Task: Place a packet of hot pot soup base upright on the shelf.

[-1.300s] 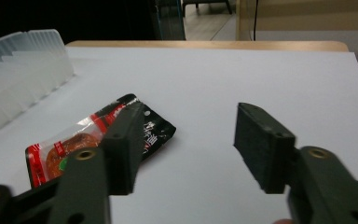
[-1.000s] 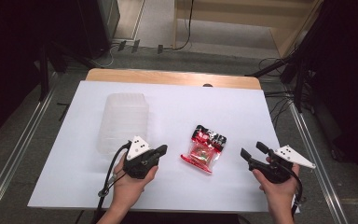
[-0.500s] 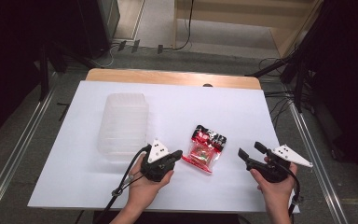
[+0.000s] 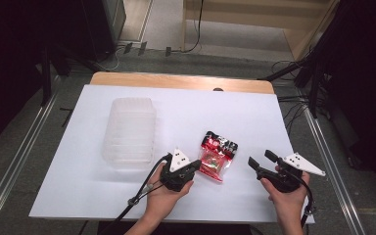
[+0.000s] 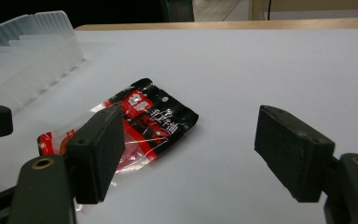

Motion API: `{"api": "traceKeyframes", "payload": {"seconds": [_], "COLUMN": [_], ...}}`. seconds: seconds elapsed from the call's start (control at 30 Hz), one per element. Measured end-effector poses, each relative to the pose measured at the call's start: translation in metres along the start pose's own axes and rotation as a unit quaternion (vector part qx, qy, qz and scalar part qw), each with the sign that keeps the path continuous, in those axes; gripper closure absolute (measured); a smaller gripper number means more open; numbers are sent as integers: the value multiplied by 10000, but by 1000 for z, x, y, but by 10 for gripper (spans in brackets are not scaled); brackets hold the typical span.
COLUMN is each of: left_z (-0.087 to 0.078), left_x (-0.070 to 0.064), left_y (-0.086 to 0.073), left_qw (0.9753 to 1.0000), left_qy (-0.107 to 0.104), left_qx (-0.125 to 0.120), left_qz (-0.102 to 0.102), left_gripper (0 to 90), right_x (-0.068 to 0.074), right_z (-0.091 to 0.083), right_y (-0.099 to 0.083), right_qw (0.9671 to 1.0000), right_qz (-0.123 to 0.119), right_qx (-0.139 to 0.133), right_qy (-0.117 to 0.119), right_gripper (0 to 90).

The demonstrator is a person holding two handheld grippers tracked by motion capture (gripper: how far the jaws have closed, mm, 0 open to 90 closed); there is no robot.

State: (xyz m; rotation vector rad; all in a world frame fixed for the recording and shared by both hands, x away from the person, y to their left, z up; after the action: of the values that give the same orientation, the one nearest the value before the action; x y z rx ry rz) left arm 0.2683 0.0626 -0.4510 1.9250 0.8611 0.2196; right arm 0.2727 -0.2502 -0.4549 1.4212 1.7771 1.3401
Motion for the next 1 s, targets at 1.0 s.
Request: {"api": "traceKeyframes", "payload": {"seconds": [1.0], "left_z": [32], "left_x": [-3], "left_y": [-21], "left_qw": [9961], "left_qy": [95], "left_qx": [876], "left_qz": [78], "left_gripper": [900], "right_x": [7], "right_z": [2], "right_y": [-7], "right_qw": [9998], "right_qz": [-61], "right_qx": [137], "right_qy": [130], "right_gripper": [266]}}
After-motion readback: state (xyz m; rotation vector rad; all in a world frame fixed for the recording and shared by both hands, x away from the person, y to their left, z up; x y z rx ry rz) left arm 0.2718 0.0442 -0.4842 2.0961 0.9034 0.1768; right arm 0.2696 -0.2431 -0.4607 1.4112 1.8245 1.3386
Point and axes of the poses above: each handheld gripper's, and its own axes: z roughly forward along the jaws, y roughly out of its top, x roughly to its left, the point moved 1 cm from there along z, roughly forward along the jaws, and after that the axes turned 7 degrees about -y, right-handed, at the moved point
